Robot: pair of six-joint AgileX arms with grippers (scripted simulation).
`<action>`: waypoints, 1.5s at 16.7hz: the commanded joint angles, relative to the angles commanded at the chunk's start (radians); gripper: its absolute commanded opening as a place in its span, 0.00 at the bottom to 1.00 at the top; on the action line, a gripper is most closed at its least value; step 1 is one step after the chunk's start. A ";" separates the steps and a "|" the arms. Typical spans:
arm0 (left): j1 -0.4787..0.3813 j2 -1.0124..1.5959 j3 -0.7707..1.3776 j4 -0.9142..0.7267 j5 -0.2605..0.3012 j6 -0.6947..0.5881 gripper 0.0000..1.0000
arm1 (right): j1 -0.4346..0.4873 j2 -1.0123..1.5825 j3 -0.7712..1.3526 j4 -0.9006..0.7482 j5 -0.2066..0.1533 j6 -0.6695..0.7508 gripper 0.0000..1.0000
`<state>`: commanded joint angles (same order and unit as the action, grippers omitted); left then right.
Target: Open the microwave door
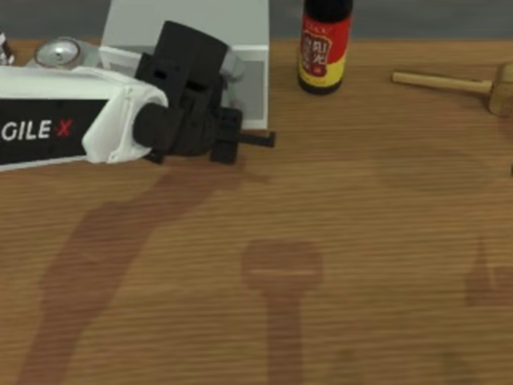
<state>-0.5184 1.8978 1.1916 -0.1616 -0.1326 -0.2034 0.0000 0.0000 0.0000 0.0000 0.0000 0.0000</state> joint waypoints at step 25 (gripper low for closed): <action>0.014 -0.019 -0.026 0.012 0.020 0.032 0.00 | 0.000 0.000 0.000 0.000 0.000 0.000 1.00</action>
<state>-0.5043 1.8791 1.1653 -0.1498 -0.1129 -0.1710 0.0000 0.0000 0.0000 0.0000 0.0000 0.0000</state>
